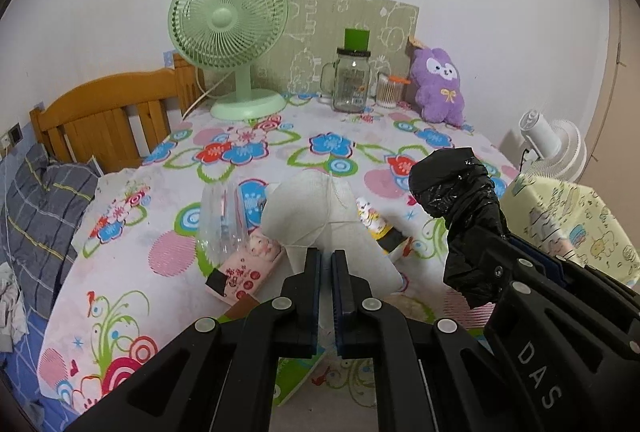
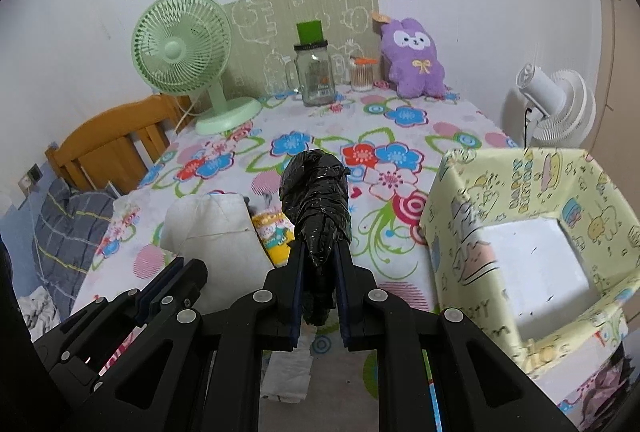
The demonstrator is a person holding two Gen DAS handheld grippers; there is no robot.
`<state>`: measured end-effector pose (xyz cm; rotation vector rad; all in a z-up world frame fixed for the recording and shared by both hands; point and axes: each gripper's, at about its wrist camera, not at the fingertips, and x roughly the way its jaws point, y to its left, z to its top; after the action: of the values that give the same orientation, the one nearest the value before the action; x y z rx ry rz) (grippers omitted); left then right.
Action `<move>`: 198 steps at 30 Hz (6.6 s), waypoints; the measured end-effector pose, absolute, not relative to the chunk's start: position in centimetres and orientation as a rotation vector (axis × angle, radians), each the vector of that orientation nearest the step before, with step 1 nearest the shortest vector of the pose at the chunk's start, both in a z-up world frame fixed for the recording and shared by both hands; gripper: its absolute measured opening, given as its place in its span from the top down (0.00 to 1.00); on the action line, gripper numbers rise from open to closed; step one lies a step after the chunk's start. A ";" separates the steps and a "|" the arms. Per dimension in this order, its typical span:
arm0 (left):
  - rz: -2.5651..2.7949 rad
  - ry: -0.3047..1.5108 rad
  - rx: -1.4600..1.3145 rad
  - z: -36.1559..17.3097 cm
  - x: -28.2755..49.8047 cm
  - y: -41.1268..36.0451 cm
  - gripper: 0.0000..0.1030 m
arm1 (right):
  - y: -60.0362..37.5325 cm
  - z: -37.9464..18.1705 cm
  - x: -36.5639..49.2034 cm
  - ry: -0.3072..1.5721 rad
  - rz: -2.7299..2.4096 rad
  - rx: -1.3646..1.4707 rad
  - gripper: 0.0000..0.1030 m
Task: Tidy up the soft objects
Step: 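Close the right gripper on the black bundle while the left gripper grasps the white towel, then lift the black bundle and white towel and carry both toward the patterned box, then lower both items into the box and open both grippers, then withdraw both grippers from the box back over the table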
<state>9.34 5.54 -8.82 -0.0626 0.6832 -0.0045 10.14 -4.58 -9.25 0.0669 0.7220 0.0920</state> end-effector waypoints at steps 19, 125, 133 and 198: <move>0.010 0.617 -0.064 -4.6 7.6 4.3 0.98 | -5.7 -4.6 8.5 0.667 0.138 0.068 0.83; -0.346 0.734 0.098 -6.4 10.5 -16.6 0.17 | -26.8 -6.3 9.3 0.729 -0.134 0.174 0.25; -0.331 0.697 0.092 -5.2 8.8 -15.2 0.09 | -25.4 -4.9 7.6 0.686 -0.132 0.153 0.16; -0.048 0.610 -0.028 -5.8 3.0 2.8 0.01 | -8.1 -5.6 3.5 0.594 0.102 0.052 0.04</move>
<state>2.98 2.81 -5.83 -0.0282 0.6101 -0.0482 3.54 -8.13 -5.59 0.0517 0.5942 0.1022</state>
